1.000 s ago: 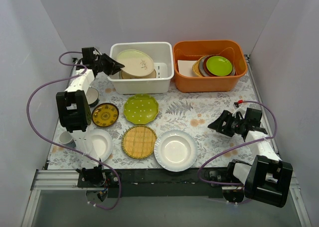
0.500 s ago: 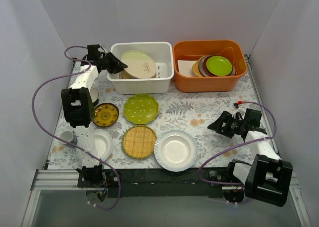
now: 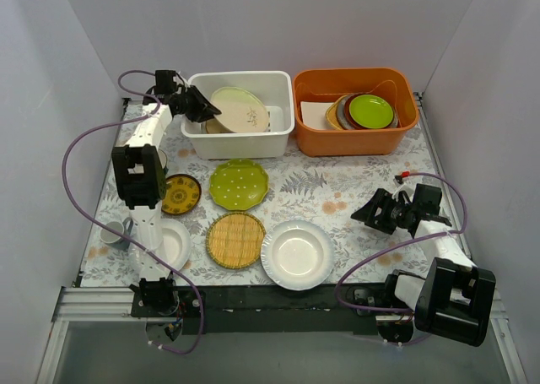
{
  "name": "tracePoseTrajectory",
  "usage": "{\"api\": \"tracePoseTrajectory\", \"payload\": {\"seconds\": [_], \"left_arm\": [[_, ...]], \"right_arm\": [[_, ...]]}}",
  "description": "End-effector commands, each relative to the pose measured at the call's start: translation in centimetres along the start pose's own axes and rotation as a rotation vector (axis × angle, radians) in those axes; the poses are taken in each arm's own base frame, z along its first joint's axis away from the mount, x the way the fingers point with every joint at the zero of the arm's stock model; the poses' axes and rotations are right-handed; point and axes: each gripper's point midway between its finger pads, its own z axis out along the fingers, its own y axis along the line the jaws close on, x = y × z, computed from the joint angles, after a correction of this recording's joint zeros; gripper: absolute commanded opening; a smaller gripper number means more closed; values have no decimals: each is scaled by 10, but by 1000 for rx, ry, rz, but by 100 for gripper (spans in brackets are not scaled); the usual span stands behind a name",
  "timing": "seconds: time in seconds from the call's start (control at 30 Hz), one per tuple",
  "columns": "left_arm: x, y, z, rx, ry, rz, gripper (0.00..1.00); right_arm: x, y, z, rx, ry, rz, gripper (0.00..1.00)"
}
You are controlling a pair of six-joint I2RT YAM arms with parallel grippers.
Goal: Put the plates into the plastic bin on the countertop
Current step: Place the plate in the plastic bin.
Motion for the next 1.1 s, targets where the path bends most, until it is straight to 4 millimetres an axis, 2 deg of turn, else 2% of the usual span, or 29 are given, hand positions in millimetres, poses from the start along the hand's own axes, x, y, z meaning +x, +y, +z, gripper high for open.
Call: {"api": "tracePoseTrajectory", "payload": {"seconds": [0.0, 0.17, 0.23, 0.27, 0.3, 0.37, 0.57, 0.67, 0.77, 0.9, 0.93, 1.03, 1.07], "left_arm": [[-5, 2, -6, -13, 25, -52, 17], [-2, 14, 1, -39, 42, -49, 32], [-1, 17, 1, -51, 46, -42, 44], [-1, 20, 0, -63, 44, -37, 54], [0, 22, 0, -76, 43, -34, 56], [1, 24, 0, -81, 45, -25, 61], [3, 28, -3, -106, 48, -25, 63], [0, 21, -7, -91, 39, -11, 63], [-5, 1, -16, -37, 22, 15, 63], [-18, -46, -41, 89, -33, 62, 64], [-21, -66, -57, 128, -59, 87, 64], [-22, -98, -80, 214, -103, 116, 65], [-23, -117, -100, 248, -132, 137, 69]], "right_arm": [[-3, 2, 1, -14, -12, -13, 73], [-3, 2, 1, -14, -9, -9, 74], [-3, 1, 1, -13, -7, -7, 74], [-3, 1, 1, -13, -6, -6, 74], [-3, 1, 2, -13, -6, -8, 74], [-2, 1, 2, -12, -4, -7, 74], [-2, 1, 2, -13, -2, -4, 74], [-3, 1, 2, -13, -2, -4, 73], [-2, 0, 2, -12, 2, -2, 74], [-3, 1, 2, -14, -1, -3, 73], [-3, 1, 2, -14, 1, -3, 74], [-4, 3, 1, -18, -4, -10, 74], [-5, 4, 0, -20, -5, -10, 74]]}}
